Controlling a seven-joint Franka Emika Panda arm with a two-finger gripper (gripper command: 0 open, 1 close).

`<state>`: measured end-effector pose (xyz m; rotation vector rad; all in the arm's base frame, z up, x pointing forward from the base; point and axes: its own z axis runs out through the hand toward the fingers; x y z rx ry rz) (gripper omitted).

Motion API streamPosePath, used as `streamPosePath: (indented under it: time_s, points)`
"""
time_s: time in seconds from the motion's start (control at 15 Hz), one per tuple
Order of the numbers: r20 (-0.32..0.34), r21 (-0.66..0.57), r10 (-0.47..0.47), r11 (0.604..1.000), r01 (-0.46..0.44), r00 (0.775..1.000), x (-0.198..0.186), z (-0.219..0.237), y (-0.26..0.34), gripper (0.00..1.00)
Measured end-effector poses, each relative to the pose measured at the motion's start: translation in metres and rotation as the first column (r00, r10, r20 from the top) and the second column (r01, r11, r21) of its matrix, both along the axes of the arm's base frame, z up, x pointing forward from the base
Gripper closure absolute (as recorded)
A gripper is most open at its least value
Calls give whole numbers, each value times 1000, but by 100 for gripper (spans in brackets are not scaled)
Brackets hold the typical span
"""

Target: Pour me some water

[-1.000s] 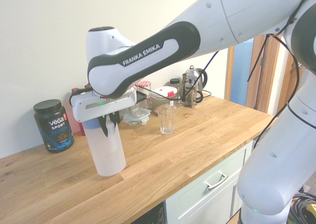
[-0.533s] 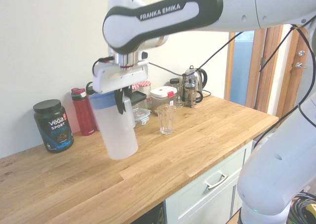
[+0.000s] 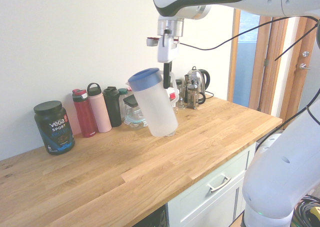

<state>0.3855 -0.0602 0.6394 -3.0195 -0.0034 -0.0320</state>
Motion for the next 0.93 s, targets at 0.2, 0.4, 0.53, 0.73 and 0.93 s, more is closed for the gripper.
streamPosePath:
  time_s: [0.2, 0.4, 0.53, 0.73, 0.93]
  points:
    - [27, 10, 56, 998, -56, 998, -13, 11, -59, 100]
    - [46, 26, 60, 998, -61, 997, -22, 21, -103, 100]
    - [45, 23, 56, 998, -57, 997, -16, 22, -125, 100]
    - [26, -2, 54, 999, -54, 998, 10, 12, -154, 100]
    - [-2, -31, 55, 998, -55, 998, 38, -5, -176, 100]
